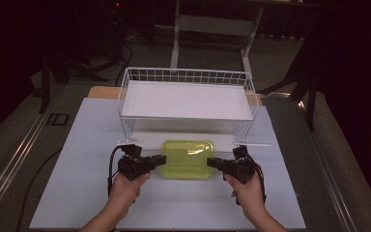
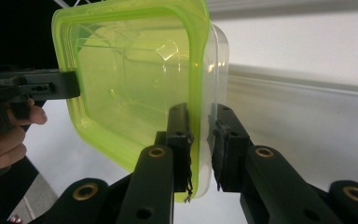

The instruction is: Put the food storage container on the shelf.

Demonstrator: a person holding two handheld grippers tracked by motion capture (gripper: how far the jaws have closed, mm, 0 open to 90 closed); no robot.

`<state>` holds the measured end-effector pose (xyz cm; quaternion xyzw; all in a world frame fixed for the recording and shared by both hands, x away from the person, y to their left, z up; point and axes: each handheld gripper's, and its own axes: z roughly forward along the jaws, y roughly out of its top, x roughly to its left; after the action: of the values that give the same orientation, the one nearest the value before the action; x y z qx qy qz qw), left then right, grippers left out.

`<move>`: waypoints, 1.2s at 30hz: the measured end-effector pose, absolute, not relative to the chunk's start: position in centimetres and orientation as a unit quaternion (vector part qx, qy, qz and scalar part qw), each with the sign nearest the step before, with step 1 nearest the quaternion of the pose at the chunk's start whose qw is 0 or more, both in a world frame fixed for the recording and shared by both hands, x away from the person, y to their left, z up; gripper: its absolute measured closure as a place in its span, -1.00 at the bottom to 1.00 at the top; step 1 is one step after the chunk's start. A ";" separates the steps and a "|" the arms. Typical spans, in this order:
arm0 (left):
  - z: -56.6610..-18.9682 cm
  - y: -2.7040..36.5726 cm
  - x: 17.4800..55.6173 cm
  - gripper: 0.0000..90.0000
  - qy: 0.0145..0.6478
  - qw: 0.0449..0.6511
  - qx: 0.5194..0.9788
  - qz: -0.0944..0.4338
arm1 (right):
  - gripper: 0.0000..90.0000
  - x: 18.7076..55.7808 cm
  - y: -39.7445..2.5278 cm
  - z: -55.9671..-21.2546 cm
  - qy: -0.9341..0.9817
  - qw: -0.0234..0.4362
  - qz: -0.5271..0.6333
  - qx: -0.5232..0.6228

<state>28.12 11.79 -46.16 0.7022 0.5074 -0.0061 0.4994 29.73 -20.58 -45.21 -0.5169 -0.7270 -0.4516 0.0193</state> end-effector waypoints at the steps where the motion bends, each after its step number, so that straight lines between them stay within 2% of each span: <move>1: -46.3 11.8 28.3 0.80 0.509 0.499 0.702 -0.006 | 0.74 30.0 -20.5 -45.3 -0.726 0.015 -0.451 -0.518; 16: -49.7 11.8 31.6 0.79 0.507 0.503 0.700 0.013 | 0.71 33.6 -19.9 -48.7 -0.716 0.013 -0.436 -0.544; 36: -51.6 12.0 34.4 0.79 0.534 0.490 0.689 0.017 | 0.70 36.4 -18.8 -50.7 -0.708 0.004 -0.424 -0.565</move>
<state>34.41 11.99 -51.57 0.6888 0.5337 0.0172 0.4903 36.41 -18.76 -50.71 -0.5649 -0.7078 -0.4241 0.0042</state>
